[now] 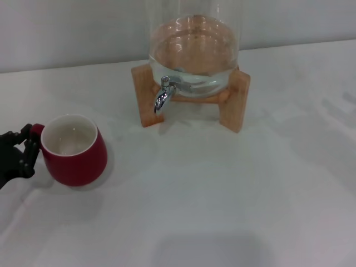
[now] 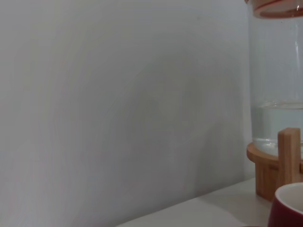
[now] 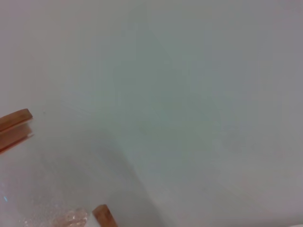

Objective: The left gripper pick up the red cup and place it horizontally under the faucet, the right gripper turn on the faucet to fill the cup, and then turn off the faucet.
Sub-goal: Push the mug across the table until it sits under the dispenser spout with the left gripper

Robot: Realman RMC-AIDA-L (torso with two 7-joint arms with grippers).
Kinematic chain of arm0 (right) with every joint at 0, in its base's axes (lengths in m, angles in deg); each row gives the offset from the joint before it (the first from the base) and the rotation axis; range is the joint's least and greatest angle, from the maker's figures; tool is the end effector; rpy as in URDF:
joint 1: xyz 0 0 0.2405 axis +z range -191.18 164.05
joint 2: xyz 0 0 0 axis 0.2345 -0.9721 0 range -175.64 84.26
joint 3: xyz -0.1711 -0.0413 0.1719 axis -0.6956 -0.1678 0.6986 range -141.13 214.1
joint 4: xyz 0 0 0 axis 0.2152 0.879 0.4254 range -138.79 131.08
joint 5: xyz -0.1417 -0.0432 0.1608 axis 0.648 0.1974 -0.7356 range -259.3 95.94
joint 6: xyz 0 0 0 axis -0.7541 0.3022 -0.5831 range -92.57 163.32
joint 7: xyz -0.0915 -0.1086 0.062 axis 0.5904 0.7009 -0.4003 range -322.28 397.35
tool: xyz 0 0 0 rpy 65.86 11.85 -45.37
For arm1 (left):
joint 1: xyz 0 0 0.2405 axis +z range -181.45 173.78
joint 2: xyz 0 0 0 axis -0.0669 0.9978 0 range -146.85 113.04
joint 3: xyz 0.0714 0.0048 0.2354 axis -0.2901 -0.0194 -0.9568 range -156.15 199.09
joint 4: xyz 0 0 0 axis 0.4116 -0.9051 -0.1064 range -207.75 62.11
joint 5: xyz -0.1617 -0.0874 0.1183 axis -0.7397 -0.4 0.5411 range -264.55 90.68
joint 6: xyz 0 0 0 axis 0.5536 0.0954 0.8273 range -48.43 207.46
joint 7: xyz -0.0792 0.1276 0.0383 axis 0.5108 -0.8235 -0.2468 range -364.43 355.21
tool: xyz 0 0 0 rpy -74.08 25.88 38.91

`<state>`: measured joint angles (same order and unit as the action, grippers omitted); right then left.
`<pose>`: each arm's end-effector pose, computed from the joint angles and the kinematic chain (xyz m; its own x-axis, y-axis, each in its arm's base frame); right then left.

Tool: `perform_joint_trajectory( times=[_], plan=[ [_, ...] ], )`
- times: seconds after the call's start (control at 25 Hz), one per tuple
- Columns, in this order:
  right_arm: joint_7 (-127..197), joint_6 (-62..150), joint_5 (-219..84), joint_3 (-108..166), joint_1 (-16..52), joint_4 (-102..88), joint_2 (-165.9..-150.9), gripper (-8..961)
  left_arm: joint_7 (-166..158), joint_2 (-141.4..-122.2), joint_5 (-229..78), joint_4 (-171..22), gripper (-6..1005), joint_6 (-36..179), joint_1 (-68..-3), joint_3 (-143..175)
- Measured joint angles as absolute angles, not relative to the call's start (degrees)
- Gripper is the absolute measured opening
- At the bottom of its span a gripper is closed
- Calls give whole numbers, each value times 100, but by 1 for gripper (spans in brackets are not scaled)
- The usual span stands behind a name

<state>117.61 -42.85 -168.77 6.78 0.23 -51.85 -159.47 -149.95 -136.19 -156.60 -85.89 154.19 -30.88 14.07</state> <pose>0.3519 0.3141 0.1465 0.3823 -0.3198 -0.8669 -0.8995 -0.3437 -0.2699 -0.3285 0.3250 -0.0180 0.7847 0.0850 0.6141 0.5429 -0.5723 -0.6146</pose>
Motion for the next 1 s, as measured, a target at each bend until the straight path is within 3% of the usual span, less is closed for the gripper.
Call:
perform_joint_trajectory(
  times=[1.0],
  plan=[
    [11786, -4385, -16877, 678, 67, -5125, -15950, 765, -14890, -13632, -15637, -8136, 133, 14542, -3868, 1062]
  ],
)
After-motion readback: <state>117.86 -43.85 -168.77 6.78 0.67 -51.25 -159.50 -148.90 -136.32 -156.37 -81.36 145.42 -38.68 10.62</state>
